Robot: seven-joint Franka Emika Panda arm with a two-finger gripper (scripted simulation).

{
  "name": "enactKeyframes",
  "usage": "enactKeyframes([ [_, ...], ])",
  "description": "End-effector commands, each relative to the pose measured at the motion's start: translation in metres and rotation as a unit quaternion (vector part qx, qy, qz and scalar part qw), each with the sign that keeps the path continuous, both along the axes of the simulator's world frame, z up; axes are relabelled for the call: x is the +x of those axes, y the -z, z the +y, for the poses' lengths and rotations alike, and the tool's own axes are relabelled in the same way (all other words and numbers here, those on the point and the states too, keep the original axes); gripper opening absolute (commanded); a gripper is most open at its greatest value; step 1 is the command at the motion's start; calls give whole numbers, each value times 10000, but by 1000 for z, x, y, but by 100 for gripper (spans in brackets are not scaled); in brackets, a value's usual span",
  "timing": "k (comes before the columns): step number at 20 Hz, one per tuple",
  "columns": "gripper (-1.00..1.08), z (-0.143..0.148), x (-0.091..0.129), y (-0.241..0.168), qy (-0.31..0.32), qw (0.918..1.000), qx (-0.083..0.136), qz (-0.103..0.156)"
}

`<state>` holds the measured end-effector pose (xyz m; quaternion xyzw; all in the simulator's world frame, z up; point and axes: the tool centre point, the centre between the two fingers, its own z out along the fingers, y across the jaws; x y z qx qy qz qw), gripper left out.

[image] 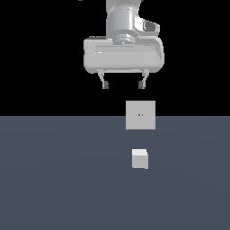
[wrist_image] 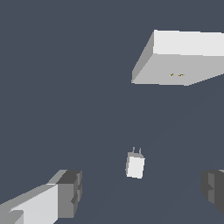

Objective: Plug the charger into the wall socket.

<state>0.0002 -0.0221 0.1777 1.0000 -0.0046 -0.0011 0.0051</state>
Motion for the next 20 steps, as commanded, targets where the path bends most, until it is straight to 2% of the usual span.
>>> enactKeyframes([
  [1, 100, 0, 0, 0, 0, 10000, 0, 0],
  [10, 100, -2, -5, 5, 41, 9999, -6, -111],
  [20, 100, -8, -21, 25, 182, 9986, -28, -494],
])
